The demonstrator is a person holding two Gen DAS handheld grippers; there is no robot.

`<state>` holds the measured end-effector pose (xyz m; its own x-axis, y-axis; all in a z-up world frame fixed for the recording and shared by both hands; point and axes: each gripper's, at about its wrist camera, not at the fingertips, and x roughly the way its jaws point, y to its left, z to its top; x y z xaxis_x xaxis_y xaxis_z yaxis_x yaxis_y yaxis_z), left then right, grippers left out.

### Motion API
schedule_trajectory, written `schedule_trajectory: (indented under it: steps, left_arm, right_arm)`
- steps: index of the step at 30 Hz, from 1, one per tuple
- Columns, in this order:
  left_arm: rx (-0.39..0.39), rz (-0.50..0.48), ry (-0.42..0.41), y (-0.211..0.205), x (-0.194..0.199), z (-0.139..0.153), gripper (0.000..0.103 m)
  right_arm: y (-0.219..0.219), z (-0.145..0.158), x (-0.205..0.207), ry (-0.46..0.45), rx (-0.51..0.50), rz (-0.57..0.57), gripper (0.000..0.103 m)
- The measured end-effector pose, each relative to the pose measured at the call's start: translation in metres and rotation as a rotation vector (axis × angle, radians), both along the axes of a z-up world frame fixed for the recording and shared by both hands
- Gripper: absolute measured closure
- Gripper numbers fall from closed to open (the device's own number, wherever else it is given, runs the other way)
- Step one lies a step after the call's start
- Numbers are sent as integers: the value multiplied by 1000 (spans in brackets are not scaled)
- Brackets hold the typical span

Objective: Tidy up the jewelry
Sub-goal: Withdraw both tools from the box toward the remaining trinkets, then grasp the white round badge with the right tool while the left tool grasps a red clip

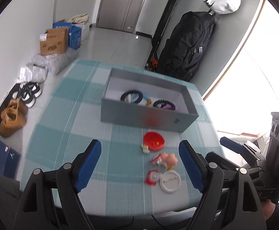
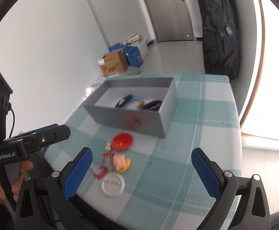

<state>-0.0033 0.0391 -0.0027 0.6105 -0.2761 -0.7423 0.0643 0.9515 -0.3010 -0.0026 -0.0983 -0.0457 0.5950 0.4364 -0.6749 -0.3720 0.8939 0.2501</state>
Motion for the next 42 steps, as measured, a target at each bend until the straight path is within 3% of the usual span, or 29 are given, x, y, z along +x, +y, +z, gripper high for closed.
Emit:
schedule_trajectory:
  steps: [3,6,20,27,29,34,39,41,42]
  left_arm:
    - [-9,3,16,3,-5,-4,23]
    - [-82,-1,52,8,-6,-11,23]
    - [-115,64,119,22,-10,-25,23]
    - [-116,99,115,28,-9,-25,23]
    - [-122,103,124,30,-7,-27,23]
    - [-124,105,138,31,-5,-29,23]
    - [-114,96,142,30,-5,-30,23]
    - [-111,97,152,30,-4,-32,23]
    - [-110,97,157,30,-3,-33,23]
  right_arm:
    - [4,-7,-6,35,-24,23,0]
    - [11,-14,-11,53,-67,52,0]
    - [46,-33,-23,59,-191,182,2]
    - [61,-44,-25,73,-248,213,21]
    - [64,-45,-28,54,-283,210,31]
    - [74,-47,-32,29,-335,221,34]
    - [83,-47,-33,29,-346,236,50]
    - [85,-46,-34,27,-334,249,62]
    - [85,-47,-34,26,-335,252,62]
